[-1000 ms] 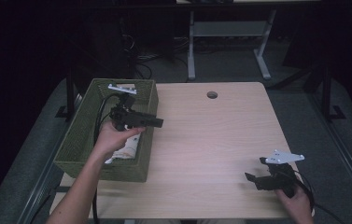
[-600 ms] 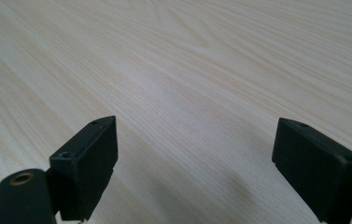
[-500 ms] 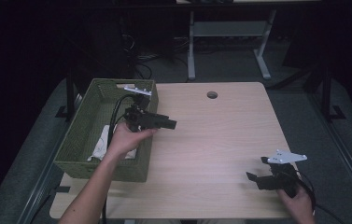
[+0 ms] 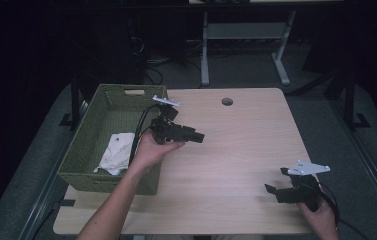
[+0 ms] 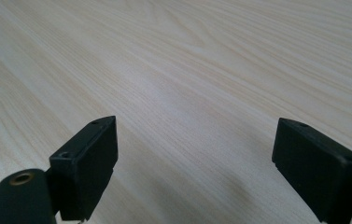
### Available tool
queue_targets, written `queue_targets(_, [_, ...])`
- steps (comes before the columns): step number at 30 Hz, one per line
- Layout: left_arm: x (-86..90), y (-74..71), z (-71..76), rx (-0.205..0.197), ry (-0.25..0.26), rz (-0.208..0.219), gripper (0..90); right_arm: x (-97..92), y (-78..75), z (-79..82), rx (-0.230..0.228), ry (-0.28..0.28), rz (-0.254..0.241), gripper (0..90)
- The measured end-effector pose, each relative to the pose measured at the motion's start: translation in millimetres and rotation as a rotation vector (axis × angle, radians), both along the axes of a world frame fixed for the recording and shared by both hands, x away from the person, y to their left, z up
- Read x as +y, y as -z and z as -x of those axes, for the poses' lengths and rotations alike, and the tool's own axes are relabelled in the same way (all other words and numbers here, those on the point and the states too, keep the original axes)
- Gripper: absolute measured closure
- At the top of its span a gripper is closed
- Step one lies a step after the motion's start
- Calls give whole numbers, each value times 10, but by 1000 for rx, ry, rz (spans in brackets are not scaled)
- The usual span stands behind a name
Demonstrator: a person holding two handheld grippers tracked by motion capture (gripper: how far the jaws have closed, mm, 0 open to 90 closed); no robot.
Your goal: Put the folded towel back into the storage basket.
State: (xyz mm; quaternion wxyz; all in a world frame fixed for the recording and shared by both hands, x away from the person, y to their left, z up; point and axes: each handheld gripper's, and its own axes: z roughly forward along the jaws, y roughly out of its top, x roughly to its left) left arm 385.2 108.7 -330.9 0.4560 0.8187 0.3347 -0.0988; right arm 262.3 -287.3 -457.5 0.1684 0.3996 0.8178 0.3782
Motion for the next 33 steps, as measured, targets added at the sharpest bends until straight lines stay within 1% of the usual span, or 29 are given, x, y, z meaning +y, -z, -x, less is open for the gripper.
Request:
queue_targets(4, [-67,32,-2,5,2,8,400,-4,-2,3,0,1,-2,139])
queue_targets(8, [-159,65,4,3,16,-2,401,-7,-3,6,0,2,-3,139])
queue_targets(13, [-272,96,19,5,22,5,400,-12,-5,7,-3,3,-4,139])
queue_targets(16, [-333,126,26,11,31,0,397,-17,-4,7,-3,2,-2,139])
queue_targets(17, [-351,137,27,7,34,-3,396,-17,-4,8,-2,2,-2,139])
queue_targets(19, [-382,156,29,12,30,3,394,-19,-3,8,-2,3,0,139])
queue_targets(23, [-444,199,44,11,29,7,394,-26,0,7,1,4,0,139])
queue_targets(26, [-498,242,62,8,34,0,393,-31,0,7,0,4,0,139])
queue_targets(33, [-610,325,112,11,37,2,389,-42,2,12,-2,7,-2,139])
